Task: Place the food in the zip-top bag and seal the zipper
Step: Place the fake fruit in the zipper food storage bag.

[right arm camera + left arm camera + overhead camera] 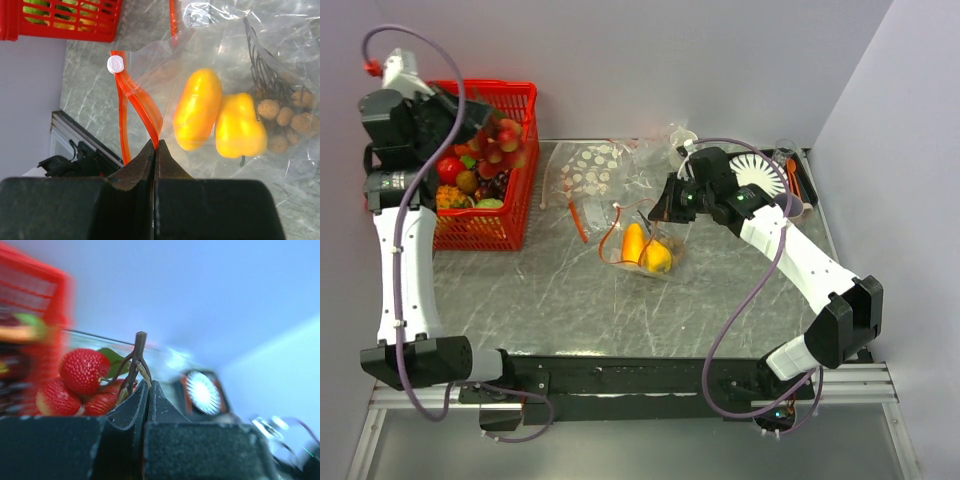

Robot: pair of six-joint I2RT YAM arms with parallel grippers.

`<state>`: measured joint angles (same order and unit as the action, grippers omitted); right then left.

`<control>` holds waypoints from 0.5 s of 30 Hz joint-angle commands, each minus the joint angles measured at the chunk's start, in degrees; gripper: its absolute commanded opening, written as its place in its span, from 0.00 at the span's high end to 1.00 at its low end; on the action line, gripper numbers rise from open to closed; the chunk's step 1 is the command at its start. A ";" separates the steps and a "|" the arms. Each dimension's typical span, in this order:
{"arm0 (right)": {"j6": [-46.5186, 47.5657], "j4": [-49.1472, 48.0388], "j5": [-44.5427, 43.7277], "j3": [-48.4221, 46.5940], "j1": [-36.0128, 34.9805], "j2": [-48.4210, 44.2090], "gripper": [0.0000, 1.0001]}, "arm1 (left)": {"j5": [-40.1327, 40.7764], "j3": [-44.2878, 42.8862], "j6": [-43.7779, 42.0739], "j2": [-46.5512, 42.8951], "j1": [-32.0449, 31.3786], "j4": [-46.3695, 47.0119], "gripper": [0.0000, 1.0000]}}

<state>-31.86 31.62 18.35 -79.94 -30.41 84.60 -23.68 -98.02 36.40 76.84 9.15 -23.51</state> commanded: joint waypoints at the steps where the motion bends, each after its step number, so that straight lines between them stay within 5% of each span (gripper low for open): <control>1: -0.49 -2.44 3.18 -3.64 0.36 0.65 1.00 | -5.15 -0.60 3.06 -2.13 -8.77 7.25 0.99; 7: -1.36 -2.79 6.51 -4.70 0.44 1.10 1.00 | -5.68 7.21 9.28 -4.76 -18.71 16.64 0.99; 15: -4.61 -4.80 13.19 -5.14 1.23 -0.57 1.00 | -11.12 20.74 22.03 -8.63 -24.08 37.37 0.99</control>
<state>-34.09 30.70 26.24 -82.19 -30.28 85.71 -30.92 -80.73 50.22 71.50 -13.93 -2.35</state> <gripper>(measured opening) 0.009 0.020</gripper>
